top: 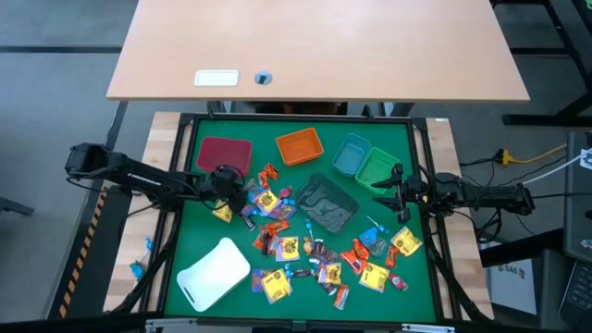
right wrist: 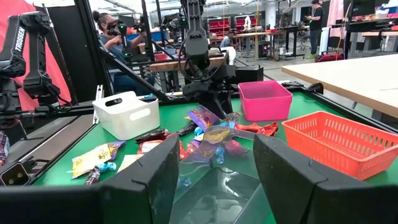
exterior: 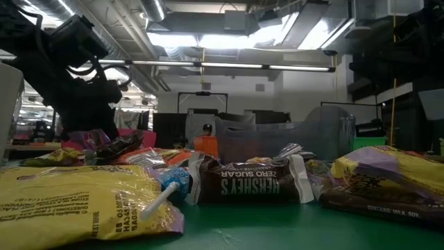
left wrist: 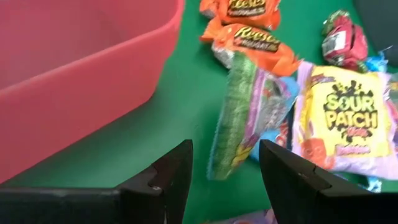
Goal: Sort candy
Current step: Put the blue gummy pack into the red bin
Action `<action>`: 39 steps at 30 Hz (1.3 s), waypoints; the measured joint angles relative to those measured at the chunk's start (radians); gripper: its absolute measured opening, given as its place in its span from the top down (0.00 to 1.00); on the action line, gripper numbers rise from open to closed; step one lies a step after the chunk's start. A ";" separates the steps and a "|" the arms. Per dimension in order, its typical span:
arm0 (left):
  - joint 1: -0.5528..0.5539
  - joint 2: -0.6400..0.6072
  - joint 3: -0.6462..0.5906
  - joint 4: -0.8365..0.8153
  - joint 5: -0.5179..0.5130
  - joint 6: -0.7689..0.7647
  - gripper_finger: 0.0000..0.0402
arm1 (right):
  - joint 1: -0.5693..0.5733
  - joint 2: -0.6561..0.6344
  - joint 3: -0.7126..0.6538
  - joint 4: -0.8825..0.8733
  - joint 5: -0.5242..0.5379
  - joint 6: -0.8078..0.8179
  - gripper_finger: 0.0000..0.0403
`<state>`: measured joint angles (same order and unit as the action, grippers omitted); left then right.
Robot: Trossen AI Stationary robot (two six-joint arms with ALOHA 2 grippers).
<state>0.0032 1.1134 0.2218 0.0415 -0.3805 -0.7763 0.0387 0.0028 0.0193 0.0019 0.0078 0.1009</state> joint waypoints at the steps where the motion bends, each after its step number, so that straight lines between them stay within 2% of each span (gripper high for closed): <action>1: 0.000 0.012 0.000 0.017 0.000 0.000 0.57 | 0.000 0.000 0.000 0.000 0.000 0.000 0.49; 5: 0.000 0.046 0.000 0.036 0.000 0.000 0.59 | 0.000 0.000 0.000 0.000 0.000 0.000 0.49; 8: 0.000 0.054 0.000 0.036 0.005 -0.001 0.64 | 0.000 0.000 0.000 0.000 0.000 0.000 0.49; 17: 0.000 0.050 0.000 0.070 0.008 0.000 0.95 | 0.000 0.000 0.000 0.000 0.000 -0.001 0.49; 19: 0.000 0.049 0.000 0.083 0.008 0.000 0.98 | 0.000 0.000 0.000 0.000 0.000 -0.001 0.49; 32: 0.000 -0.001 0.026 0.104 0.057 0.006 1.00 | 0.000 0.000 0.000 0.000 0.000 -0.001 0.49; 39: 0.010 -0.071 0.080 0.102 0.055 0.137 1.00 | 0.000 0.000 0.000 0.000 0.001 -0.001 0.49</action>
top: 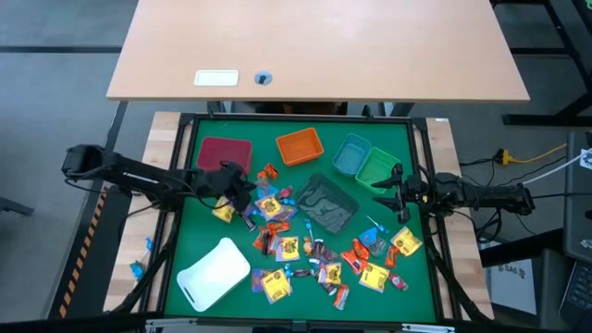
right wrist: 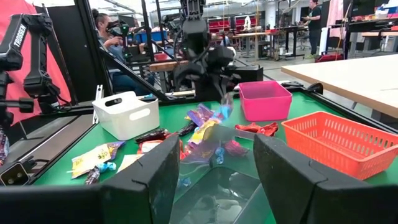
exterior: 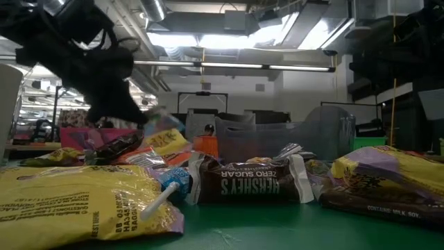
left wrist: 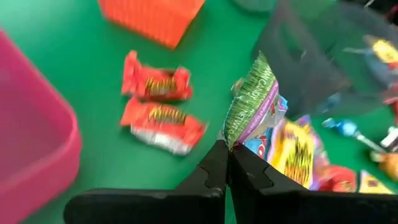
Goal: Sort candy
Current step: Put the blue gummy pack into the red bin
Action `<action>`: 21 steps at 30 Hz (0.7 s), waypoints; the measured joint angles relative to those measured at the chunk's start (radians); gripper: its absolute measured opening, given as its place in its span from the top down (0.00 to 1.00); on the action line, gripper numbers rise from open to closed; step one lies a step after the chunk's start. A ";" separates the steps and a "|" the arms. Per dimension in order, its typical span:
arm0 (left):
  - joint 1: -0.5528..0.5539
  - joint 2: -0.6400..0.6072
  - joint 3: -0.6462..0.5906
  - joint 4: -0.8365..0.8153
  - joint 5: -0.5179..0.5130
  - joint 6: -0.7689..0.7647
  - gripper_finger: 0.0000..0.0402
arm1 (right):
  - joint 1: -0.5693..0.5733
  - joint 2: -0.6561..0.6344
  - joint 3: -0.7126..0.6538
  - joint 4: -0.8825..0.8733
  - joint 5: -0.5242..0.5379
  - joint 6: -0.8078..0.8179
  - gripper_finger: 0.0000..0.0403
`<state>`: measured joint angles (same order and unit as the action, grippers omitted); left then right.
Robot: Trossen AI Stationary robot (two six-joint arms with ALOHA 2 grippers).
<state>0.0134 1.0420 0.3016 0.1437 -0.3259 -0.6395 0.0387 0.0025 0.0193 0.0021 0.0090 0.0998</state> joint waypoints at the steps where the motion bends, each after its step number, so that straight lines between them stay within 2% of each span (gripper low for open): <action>1: 0.006 -0.010 0.008 0.000 -0.001 0.009 1.00 | 0.000 0.000 0.000 0.000 0.000 0.000 0.49; 5: 0.035 -0.060 0.031 -0.008 -0.002 0.069 1.00 | 0.000 0.000 0.000 0.000 0.001 0.000 0.49; 9: 0.083 -0.122 0.066 -0.087 -0.007 0.132 1.00 | 0.000 0.000 0.000 0.000 0.002 0.000 0.49; 14: 0.156 -0.198 0.141 -0.307 -0.062 0.220 1.00 | 0.000 0.000 0.000 0.000 0.002 0.000 0.49; 21: 0.248 -0.255 0.226 -0.633 -0.200 0.285 1.00 | 0.000 0.000 0.000 0.000 0.002 0.000 0.49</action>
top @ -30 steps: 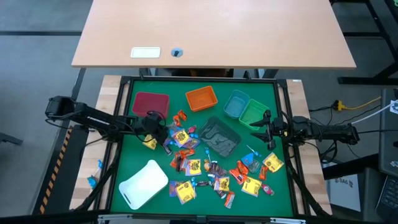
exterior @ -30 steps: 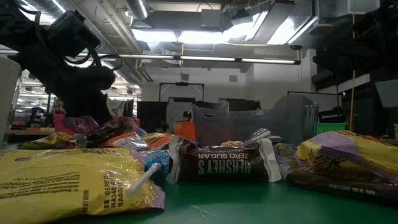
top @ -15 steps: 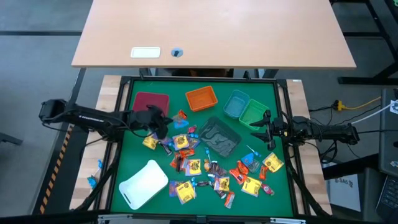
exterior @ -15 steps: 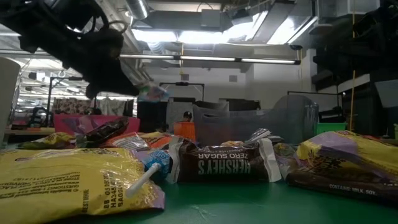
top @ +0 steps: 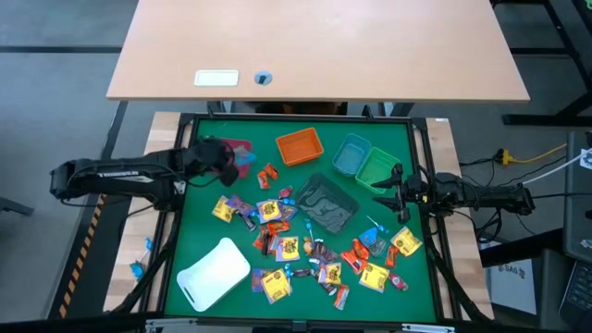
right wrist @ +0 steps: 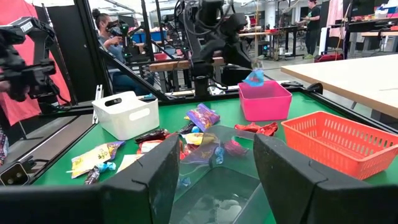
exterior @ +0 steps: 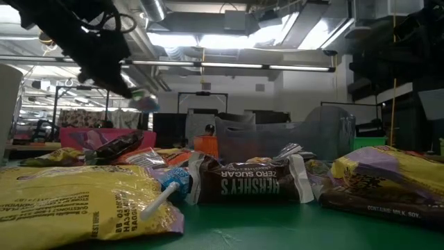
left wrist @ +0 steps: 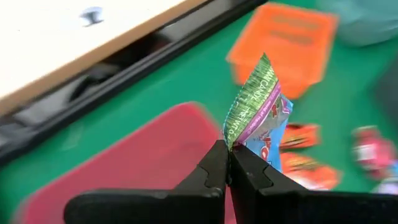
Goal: Sort candy
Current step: Put the blue gummy pack into the red bin
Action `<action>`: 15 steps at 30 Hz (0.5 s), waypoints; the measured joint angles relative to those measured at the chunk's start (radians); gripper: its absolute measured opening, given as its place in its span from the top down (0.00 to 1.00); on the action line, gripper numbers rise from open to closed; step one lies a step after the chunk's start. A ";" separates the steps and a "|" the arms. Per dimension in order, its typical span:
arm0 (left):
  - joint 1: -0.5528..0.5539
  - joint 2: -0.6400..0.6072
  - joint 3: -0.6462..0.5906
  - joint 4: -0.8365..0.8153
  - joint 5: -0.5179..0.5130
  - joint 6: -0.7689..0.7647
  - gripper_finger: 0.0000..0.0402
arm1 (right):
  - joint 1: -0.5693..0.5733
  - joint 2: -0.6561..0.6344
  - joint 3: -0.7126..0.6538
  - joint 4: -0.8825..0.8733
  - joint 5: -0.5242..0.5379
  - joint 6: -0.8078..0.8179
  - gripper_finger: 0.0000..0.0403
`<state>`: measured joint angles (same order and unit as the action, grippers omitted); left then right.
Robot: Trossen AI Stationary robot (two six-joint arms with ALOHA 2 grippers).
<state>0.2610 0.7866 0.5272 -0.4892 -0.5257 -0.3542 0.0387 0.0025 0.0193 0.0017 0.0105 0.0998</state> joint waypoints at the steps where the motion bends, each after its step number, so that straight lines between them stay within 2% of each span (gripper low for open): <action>1: 0.011 -0.003 0.001 -0.031 -0.014 0.000 1.00 | 0.000 0.000 0.000 0.000 0.000 0.000 0.49; 8: 0.078 0.002 0.001 -0.203 -0.016 0.000 1.00 | 0.000 0.000 0.000 0.000 0.000 0.000 0.49; 15: 0.101 0.005 0.001 -0.206 -0.045 -0.001 1.00 | 0.000 0.000 0.000 0.000 0.000 0.000 0.49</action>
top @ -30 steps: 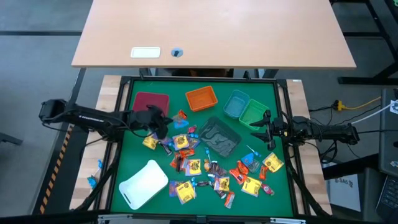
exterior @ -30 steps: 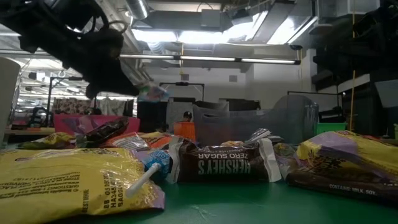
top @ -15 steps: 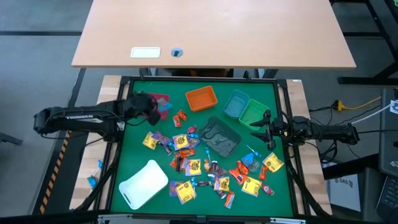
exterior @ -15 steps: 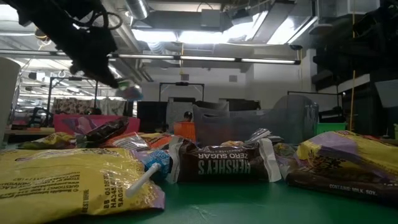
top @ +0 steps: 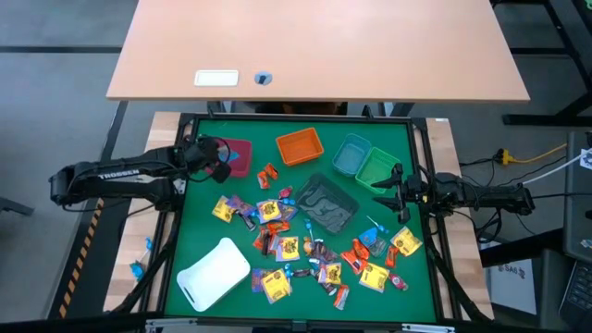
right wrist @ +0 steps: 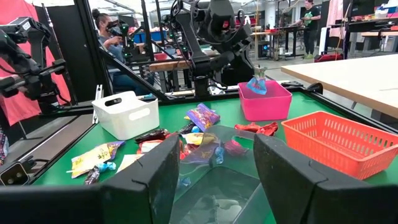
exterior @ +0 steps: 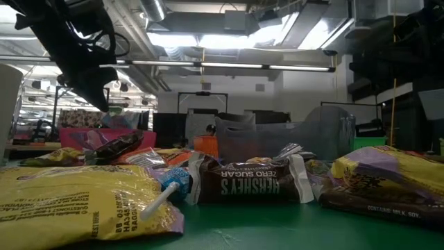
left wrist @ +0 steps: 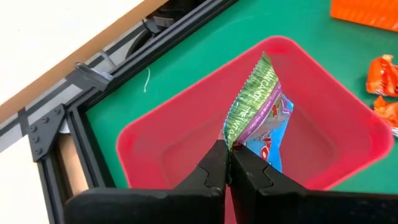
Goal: Sort candy
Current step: Put the blue gummy pack into the red bin, then put the purple gummy pack into the red bin
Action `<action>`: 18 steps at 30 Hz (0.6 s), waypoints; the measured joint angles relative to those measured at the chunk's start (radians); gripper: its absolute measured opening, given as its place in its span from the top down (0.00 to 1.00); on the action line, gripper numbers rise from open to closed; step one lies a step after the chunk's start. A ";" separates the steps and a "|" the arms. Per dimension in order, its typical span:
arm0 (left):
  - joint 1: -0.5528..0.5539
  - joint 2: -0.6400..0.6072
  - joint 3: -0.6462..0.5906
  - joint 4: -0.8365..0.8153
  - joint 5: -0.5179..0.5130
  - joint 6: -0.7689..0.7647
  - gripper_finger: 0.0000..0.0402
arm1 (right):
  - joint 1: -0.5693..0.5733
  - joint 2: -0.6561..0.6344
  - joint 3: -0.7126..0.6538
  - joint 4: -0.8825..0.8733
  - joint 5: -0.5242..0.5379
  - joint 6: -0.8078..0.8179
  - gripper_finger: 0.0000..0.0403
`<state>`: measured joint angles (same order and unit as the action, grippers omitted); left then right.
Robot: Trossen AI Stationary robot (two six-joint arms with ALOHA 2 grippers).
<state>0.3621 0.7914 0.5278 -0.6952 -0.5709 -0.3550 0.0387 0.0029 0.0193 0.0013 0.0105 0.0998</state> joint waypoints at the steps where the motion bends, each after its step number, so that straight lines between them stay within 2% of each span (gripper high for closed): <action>1: 0.002 0.000 0.000 0.000 0.000 0.000 1.00 | 0.000 0.000 0.000 0.000 0.000 0.000 0.49; 5: 0.007 0.000 0.000 0.000 -0.001 0.000 0.96 | 0.000 0.000 0.000 0.000 0.000 0.000 0.49; 12: 0.007 0.000 0.000 0.009 -0.026 0.001 0.78 | 0.000 0.000 0.000 0.000 0.000 0.000 0.49; 18: 0.006 0.000 0.000 0.131 -0.010 0.024 0.68 | 0.000 0.000 0.000 0.000 0.000 0.000 0.49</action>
<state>0.3683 0.7918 0.5274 -0.5642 -0.5809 -0.3307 0.0387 0.0026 0.0193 0.0010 0.0105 0.1000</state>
